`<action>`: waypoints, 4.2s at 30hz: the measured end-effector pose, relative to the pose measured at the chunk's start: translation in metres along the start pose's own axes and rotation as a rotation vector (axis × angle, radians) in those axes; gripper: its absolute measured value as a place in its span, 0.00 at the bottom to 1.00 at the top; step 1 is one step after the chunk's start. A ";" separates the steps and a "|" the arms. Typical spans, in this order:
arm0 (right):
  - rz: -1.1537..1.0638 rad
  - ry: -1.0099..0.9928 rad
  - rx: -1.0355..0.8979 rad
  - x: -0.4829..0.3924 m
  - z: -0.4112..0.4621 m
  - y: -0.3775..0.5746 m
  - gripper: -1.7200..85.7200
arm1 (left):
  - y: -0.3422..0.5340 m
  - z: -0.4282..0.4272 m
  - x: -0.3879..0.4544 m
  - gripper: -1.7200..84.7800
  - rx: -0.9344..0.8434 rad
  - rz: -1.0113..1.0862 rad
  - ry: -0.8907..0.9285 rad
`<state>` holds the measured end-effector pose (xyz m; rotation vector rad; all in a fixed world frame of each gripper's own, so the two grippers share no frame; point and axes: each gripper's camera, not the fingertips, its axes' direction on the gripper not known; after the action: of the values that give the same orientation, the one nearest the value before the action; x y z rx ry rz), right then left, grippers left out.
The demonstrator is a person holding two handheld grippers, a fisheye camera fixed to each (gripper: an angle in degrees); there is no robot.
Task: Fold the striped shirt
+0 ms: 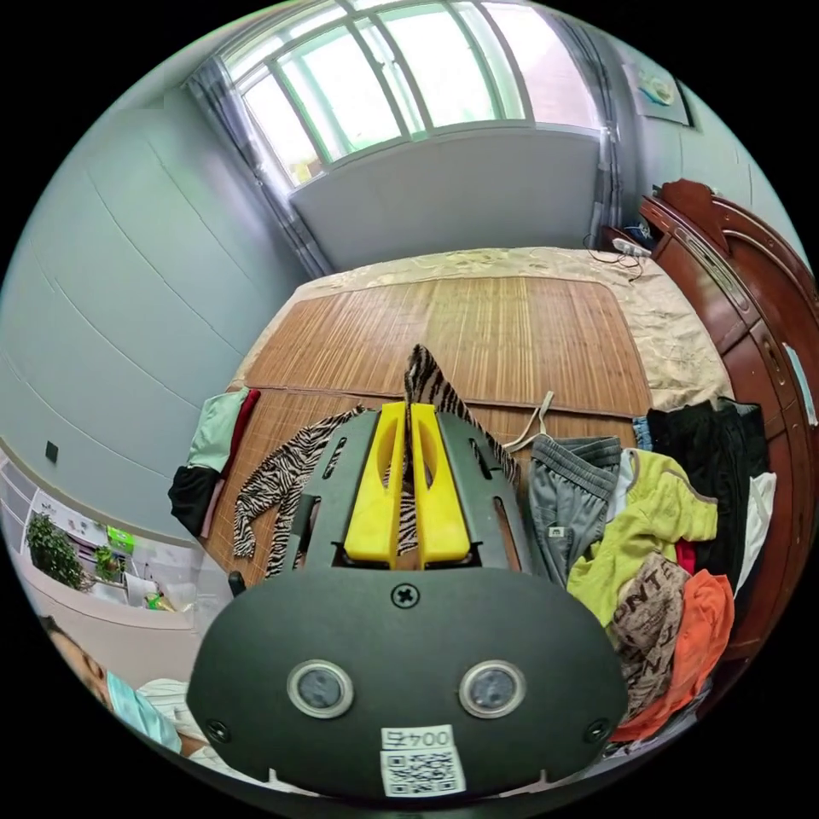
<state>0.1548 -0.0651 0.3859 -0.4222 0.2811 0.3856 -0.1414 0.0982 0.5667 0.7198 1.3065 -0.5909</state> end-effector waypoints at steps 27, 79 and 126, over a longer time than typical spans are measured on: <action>-0.142 0.182 0.072 -0.278 0.103 -0.027 0.02 | 0.023 -0.069 -0.082 0.03 0.055 -0.035 0.209; 0.510 -0.624 0.167 0.072 0.345 0.214 0.09 | -0.103 0.168 0.075 0.11 -0.334 0.791 -0.710; 0.012 -0.457 0.047 0.079 0.440 0.106 0.16 | -0.288 0.551 0.182 0.13 -0.420 0.706 -0.111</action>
<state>0.2616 0.2450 0.7083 -0.2765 -0.1515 0.4745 0.0296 -0.5055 0.4060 0.7226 0.9393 0.2092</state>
